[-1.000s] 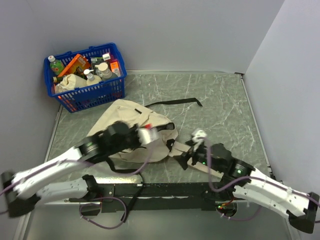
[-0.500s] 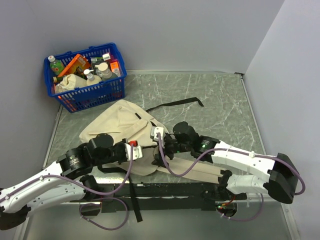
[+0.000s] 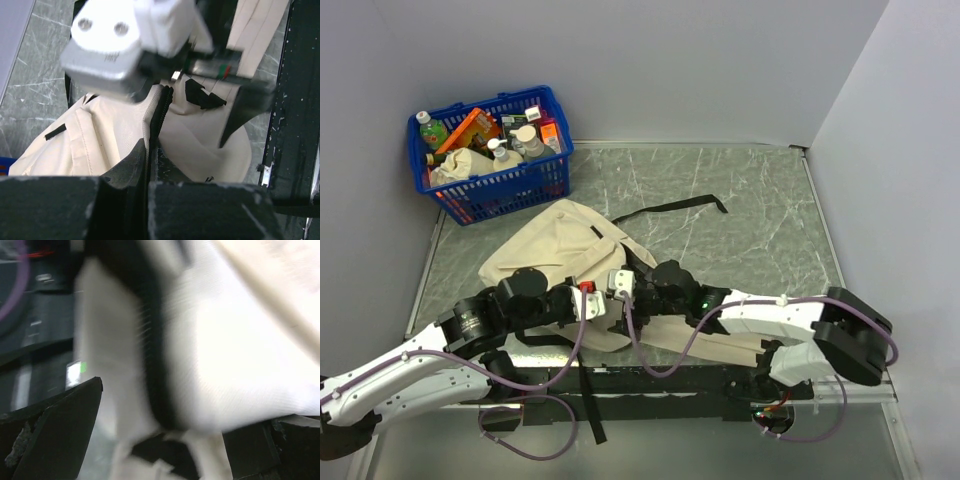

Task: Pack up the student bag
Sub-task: Adjust the student bag at the center of the board, then zip the student bag at the center of the board.

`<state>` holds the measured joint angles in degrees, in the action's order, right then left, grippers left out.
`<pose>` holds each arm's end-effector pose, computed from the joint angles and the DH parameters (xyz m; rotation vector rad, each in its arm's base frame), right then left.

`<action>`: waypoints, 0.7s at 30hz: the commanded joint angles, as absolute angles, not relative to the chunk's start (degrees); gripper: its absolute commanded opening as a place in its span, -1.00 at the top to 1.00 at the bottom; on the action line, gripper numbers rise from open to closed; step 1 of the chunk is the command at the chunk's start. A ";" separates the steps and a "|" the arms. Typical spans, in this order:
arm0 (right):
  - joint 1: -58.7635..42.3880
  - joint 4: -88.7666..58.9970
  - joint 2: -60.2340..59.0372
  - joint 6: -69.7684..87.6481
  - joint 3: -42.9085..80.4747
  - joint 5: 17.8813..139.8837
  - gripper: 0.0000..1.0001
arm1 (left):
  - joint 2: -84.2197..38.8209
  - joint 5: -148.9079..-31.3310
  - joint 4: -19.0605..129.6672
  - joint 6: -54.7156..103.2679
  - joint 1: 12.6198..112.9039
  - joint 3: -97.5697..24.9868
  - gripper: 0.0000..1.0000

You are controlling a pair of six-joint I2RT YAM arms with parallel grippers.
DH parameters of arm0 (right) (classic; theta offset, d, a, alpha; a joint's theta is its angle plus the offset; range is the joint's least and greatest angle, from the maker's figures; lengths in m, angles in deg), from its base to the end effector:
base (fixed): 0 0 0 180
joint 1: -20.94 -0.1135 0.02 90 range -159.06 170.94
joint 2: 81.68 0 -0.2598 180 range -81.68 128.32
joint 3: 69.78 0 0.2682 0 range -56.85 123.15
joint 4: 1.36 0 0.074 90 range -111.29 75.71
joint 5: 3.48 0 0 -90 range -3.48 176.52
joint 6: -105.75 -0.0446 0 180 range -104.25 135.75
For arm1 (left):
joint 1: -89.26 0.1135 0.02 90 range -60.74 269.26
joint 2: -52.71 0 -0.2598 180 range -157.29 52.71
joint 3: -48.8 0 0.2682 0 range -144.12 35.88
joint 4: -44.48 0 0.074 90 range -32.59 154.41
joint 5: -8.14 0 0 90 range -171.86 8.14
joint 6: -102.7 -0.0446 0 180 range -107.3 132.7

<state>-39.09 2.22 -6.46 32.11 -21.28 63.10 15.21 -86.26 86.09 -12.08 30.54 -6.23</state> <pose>0.1340 0.2678 0.1989 -1.4748 1.4249 0.8898 0.0894 -0.1537 0.3041 1.3815 1.4723 -0.4561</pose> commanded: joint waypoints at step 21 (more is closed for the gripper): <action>-39.89 24.48 -0.91 23.93 -15.39 45.69 -1.00 | 15.00 -89.06 81.23 -15.08 32.13 -7.37 0.98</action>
